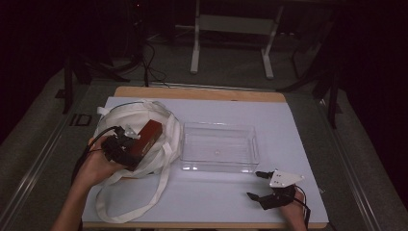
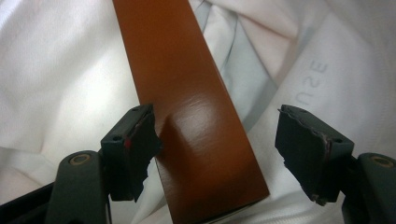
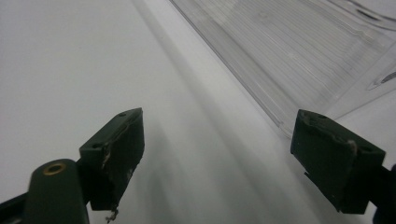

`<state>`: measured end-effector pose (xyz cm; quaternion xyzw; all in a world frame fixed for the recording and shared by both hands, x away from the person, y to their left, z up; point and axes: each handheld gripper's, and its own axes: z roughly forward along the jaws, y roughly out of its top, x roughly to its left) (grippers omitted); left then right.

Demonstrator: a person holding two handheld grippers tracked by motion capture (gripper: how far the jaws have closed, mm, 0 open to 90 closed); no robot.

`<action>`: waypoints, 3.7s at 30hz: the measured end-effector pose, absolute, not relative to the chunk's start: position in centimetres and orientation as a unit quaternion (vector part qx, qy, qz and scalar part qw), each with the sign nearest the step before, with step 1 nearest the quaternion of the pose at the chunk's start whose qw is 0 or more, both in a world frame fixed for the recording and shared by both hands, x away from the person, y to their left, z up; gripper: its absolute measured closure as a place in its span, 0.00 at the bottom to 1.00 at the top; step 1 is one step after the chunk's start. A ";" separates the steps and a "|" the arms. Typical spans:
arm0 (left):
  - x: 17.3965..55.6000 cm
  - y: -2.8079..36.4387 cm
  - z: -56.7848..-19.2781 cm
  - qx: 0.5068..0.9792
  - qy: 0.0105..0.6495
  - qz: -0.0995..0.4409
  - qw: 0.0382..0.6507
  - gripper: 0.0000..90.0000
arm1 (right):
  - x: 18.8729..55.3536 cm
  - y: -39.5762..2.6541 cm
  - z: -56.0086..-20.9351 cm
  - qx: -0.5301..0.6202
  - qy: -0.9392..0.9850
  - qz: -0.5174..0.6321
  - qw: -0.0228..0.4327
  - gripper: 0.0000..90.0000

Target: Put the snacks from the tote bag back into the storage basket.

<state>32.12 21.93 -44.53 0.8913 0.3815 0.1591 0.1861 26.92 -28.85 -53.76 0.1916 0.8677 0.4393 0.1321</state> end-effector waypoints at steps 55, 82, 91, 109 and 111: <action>36.9 24.9 -48.2 0.900 0.432 0.018 0.063 0.43 | 26.9 -28.8 -53.8 0.190 0.869 0.438 0.131 0.19; 36.5 25.2 -46.9 0.902 0.420 0.051 0.086 0.49 | 26.9 -28.8 -53.8 0.189 0.869 0.438 0.132 0.19; 36.2 25.7 -45.6 0.899 0.420 0.056 0.109 0.49 | 26.9 -28.8 -53.8 0.189 0.869 0.438 0.132 0.19; 35.7 26.4 -43.1 0.897 0.412 0.082 0.138 0.49 | 26.9 -28.8 -53.8 0.189 0.869 0.439 0.132 0.19; 35.6 26.4 -42.8 0.896 0.412 0.083 0.141 0.49 | 26.9 -28.8 -53.8 0.189 0.868 0.439 0.132 0.19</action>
